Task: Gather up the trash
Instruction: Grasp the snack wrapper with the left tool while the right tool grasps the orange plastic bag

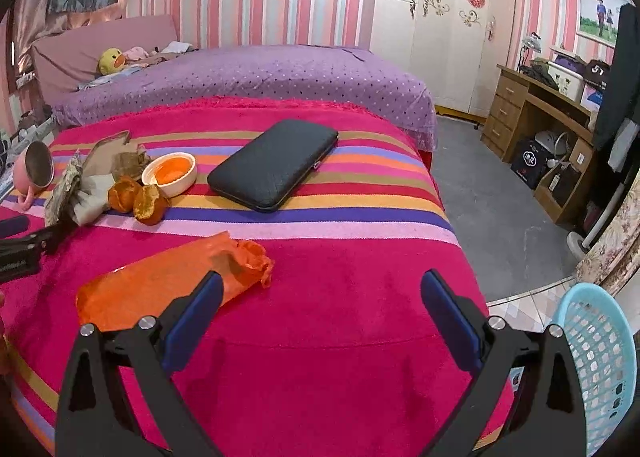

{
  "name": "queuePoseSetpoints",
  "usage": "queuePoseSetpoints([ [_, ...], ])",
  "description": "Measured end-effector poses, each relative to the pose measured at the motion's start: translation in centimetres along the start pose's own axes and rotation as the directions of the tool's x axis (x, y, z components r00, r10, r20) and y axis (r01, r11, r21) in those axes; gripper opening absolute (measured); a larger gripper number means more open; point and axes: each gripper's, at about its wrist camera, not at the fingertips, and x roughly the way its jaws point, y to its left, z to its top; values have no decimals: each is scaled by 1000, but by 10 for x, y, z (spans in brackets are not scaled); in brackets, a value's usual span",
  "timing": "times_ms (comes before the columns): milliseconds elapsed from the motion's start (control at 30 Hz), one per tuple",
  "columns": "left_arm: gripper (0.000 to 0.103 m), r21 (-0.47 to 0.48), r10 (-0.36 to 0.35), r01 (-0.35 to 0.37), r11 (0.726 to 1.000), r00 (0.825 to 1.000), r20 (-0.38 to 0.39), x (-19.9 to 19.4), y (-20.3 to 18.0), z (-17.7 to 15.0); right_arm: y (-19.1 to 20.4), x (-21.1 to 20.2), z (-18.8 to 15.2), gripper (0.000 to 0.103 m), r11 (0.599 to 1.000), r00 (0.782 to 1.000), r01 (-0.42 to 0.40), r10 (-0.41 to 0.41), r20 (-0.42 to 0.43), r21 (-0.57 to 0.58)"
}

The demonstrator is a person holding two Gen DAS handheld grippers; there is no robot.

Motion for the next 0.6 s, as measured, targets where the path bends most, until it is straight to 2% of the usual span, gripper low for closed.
queuePoseSetpoints([
  [67,54,-20,-37,36,999,999,-22,4,5,-1,2,-1,-1,97,1000,1000,-4,4,0,-7],
  [167,29,-40,-55,54,998,998,-28,3,15,-3,4,1,-1,97,1000,1000,-4,4,-9,-12],
  [200,25,-42,-59,58,997,998,-28,1,18,-4,4,1,-2,97,1000,1000,-7,7,-13,-12],
  [267,10,-48,-75,74,996,997,-24,-5,26,-6,5,2,-2,97,1000,1000,-18,18,-23,-9],
  [367,2,-32,-72,71,997,997,-10,-14,34,-11,10,5,0,97,999,998,-51,51,-39,-2],
  [467,1,-21,-46,46,999,999,14,-22,44,-14,19,9,1,97,998,997,-65,64,-53,-18],
  [600,0,-47,-47,47,998,999,9,-21,55,-15,36,18,5,97,995,993,-87,82,-83,-55],
])
